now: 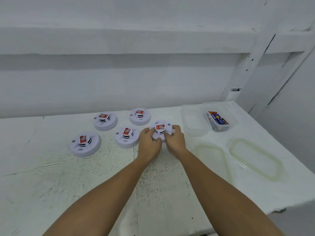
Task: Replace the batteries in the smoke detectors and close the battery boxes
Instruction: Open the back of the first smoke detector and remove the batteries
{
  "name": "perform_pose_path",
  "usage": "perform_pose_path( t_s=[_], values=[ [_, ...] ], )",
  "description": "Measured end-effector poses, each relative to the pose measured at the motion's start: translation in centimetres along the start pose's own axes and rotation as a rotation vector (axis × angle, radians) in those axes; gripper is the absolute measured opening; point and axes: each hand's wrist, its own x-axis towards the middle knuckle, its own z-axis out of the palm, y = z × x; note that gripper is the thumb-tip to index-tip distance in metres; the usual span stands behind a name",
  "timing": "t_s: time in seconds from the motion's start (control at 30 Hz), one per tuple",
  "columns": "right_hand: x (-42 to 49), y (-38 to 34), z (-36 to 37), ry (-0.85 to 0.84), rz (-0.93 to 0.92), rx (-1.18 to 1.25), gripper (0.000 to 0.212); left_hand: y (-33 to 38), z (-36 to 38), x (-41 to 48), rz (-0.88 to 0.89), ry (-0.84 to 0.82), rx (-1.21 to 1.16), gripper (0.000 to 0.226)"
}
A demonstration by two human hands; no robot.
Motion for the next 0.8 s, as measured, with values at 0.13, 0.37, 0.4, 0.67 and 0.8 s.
perform_pose_path(
  t_s=[0.13,0.37,0.4,0.67,0.8],
  values=[
    [-1.8,0.0,-1.6,-0.024,-0.056,0.191,0.040,0.3,-0.5,-1.3,-0.040,0.043,-0.229,0.058],
    [-5.7,1.2,-3.5,-0.022,-0.236,0.128,0.032,1.2,-2.3,-4.4,-0.005,-0.049,-0.357,0.057],
    [-6.4,1.5,-3.8,-0.028,-0.274,0.114,0.028,1.1,-2.6,-4.7,-0.001,-0.060,-0.357,0.051],
    [-10.0,4.0,-3.9,-0.063,-0.512,-0.127,0.032,-1.9,-4.8,-7.2,0.012,-0.188,-0.310,0.039],
    [-11.1,4.6,-3.7,-0.073,-0.617,-0.301,0.043,-3.4,-6.0,-8.2,0.101,-0.234,-0.205,0.050]
  ],
)
